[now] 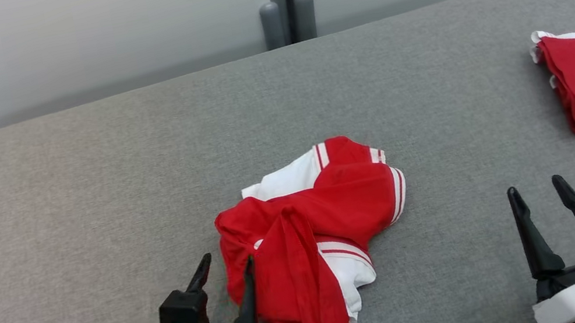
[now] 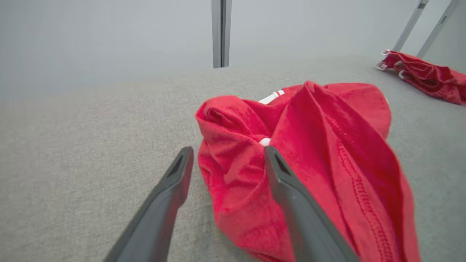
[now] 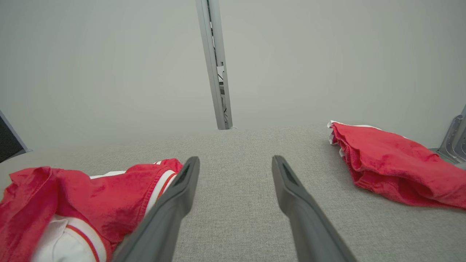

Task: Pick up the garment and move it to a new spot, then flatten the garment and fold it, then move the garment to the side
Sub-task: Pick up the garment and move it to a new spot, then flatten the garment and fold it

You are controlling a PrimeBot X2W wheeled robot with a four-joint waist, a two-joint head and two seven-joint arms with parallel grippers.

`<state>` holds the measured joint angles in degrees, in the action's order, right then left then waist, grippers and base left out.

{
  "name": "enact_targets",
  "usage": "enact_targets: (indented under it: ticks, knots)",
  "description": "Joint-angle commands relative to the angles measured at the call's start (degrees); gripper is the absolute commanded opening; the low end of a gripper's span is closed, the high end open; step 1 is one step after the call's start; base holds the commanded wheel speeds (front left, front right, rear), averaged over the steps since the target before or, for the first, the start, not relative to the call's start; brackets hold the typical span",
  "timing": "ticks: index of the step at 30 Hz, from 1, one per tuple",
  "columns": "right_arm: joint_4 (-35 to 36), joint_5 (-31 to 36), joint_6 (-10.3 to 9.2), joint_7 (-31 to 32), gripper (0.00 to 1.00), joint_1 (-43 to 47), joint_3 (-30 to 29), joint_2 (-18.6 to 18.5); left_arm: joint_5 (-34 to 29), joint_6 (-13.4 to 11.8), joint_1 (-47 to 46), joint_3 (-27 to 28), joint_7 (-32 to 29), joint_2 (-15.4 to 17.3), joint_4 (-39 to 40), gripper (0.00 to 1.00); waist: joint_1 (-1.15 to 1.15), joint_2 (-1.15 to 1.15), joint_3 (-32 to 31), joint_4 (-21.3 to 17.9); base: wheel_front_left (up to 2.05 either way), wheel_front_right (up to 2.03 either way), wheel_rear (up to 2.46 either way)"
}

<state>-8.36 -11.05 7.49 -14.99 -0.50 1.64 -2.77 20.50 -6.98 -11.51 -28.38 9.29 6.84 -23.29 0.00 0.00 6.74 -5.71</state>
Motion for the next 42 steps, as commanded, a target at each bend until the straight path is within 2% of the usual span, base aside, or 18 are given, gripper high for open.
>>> enact_targets:
  ticks: [1, 6, 12, 17, 26, 42]
  knots:
    - [0.8, 0.5, 0.01, -0.3, 1.00, 0.8, -0.9, -0.3, -0.8, -1.2, 1.8, 0.6, 1.2, 1.2, 1.6, 1.00, 0.00, 0.00, -1.5, 2.1, 0.00, 0.00, 0.00]
    - [3.4, 2.8, 0.01, -0.3, 1.00, 2.0, -3.7, -0.2, -1.3, -4.0, 6.4, 3.0, 4.1, 4.0, 8.9, 1.00, 0.00, 0.00, -3.1, 6.7, 0.00, 0.00, 0.00]
    - [5.6, 4.7, 0.00, -0.3, 1.00, 3.4, -6.0, -0.3, -0.3, -5.3, 11.1, 7.2, 5.7, 6.0, 13.8, 1.00, 0.00, 0.00, -5.5, 10.6, 0.00, 0.00, 0.00]
    - [4.6, 5.7, 0.00, -0.3, 1.00, 5.1, -6.7, -0.3, -0.7, -4.1, 14.2, 11.1, 5.9, 5.6, 16.7, 1.00, 0.00, 0.00, -6.7, 11.3, 0.00, 0.00, 0.00]
    - [3.2, 3.3, 0.00, -0.3, 1.00, 8.1, -7.1, -0.3, -4.1, -0.7, 17.9, 17.9, 5.9, 2.3, 18.7, 1.00, 0.00, 0.00, -8.0, 9.5, 0.00, 0.00, 0.00]
    - [3.0, 2.7, 0.00, -0.3, 1.00, 7.7, -6.5, -0.3, -7.6, 4.3, 18.6, 23.7, 5.9, -1.2, 17.6, 1.00, 0.00, 0.00, -7.8, 8.0, 0.00, 0.00, 0.00]
